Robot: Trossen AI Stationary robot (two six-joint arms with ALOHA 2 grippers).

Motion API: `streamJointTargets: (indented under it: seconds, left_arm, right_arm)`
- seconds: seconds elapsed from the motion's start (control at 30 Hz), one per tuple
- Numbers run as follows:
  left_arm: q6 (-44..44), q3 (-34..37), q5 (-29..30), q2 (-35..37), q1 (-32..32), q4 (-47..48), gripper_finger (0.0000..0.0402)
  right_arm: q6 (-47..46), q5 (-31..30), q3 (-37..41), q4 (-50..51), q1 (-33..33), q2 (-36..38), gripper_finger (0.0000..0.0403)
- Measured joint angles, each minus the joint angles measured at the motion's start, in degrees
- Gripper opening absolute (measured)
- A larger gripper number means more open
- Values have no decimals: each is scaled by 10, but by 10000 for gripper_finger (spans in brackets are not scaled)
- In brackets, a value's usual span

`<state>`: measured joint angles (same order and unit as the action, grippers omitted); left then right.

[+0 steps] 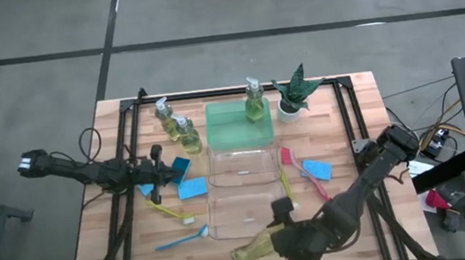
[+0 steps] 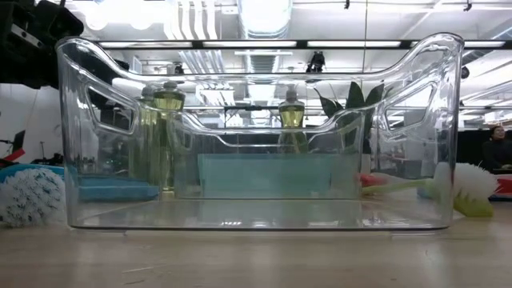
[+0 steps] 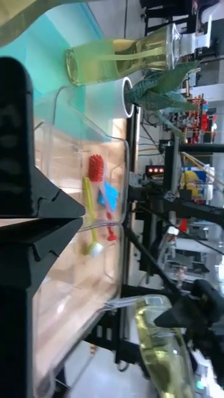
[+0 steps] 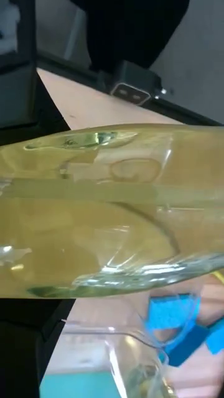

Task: Pick & Place Kitchen Sink Supplies
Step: Put the transparent soap dispenser into the blue bin

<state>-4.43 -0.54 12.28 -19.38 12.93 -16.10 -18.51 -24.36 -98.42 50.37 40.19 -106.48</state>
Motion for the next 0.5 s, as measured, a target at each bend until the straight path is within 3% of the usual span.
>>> streamJointTargets:
  seconds: [0.2, 0.37, 0.5]
  left_arm:
    - [-50, 0, 1, 0, 0, -70, 0]
    - [-101, 0, 12, 0, 0, -183, 0]
    - [-88, -11, 12, -4, -1, -212, 5]
  right_arm:
    - [24, -17, -10, -4, -26, 0, 247]
    - [29, -33, -10, -6, -56, 0, 247]
    - [33, -44, -11, -12, -81, 2, 247]
